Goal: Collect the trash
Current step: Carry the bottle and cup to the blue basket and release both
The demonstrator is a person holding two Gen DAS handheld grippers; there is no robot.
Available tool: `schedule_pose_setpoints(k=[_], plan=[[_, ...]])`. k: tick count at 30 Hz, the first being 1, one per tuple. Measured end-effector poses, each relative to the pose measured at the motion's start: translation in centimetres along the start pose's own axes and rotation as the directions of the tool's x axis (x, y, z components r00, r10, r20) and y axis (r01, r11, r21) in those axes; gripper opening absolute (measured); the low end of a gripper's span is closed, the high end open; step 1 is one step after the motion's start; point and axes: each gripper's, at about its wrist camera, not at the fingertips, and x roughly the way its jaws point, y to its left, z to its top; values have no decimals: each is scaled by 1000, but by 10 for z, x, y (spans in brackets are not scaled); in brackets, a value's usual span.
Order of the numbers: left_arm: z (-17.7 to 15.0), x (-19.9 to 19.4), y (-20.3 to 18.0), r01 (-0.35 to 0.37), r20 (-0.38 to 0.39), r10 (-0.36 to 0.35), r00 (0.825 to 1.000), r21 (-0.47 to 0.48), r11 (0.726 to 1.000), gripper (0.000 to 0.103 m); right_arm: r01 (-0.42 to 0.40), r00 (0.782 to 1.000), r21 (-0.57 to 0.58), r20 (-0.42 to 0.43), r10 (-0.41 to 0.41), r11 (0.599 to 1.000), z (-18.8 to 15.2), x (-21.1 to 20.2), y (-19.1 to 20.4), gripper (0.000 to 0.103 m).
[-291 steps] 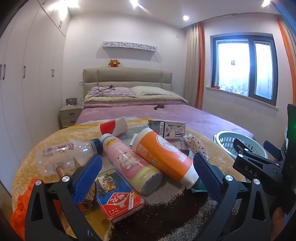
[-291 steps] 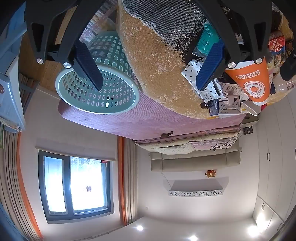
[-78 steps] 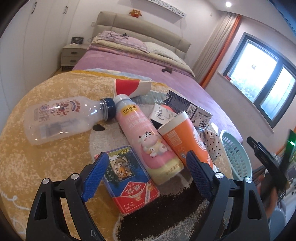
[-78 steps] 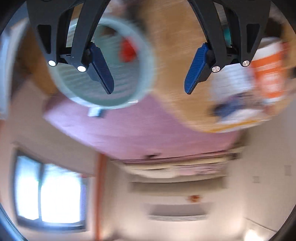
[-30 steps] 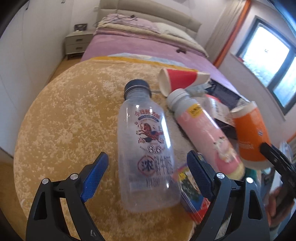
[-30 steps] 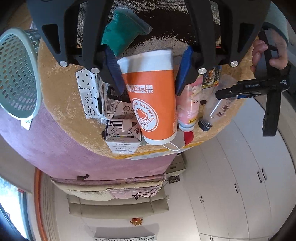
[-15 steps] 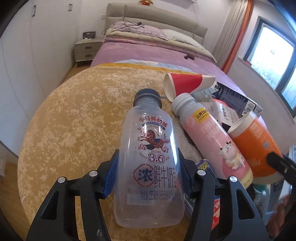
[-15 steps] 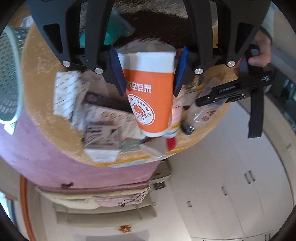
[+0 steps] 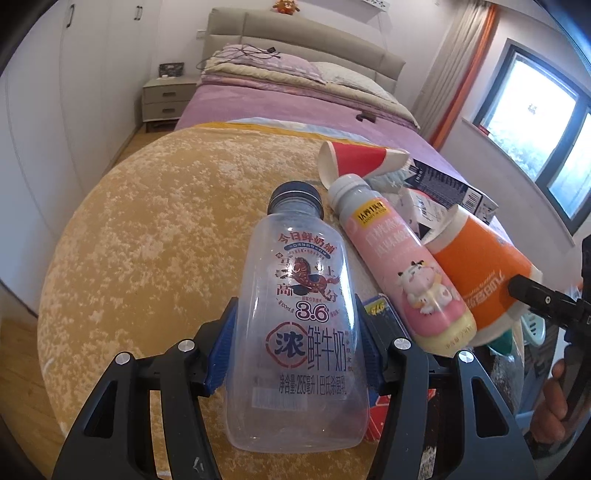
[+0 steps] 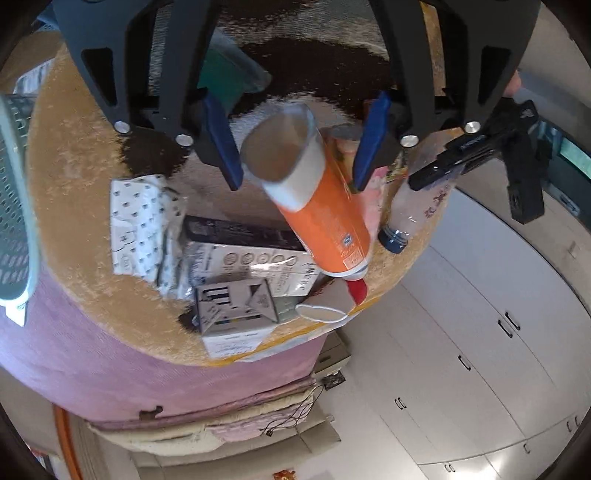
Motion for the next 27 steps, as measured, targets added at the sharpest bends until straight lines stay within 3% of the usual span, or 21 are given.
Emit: schedule_pose_setpoints(k=[6, 10, 16, 23, 27], plan=[[-1, 2, -7, 3, 15, -3, 1000, 16, 1000, 55, 77, 996, -121, 42, -72, 990, -3, 4, 18, 60], [-2, 1, -11, 1, 19, -2, 1000, 24, 1000, 55, 76, 997, -170, 45, -69, 983, -4, 13, 28, 59], [-2, -11, -20, 3, 60, -5, 998, 34, 999, 55, 78, 995, -217, 73, -63, 973, -8, 13, 39, 33], [3, -43, -52, 33, 138, -44, 989, 87, 996, 55, 50, 983, -170, 184, -18, 984, -5, -39, 28, 33], [7, -54, -90, 80, 167, -103, 981, 138, 987, 55, 80, 963, -123, 264, -45, 989, -7, -73, 7, 33]])
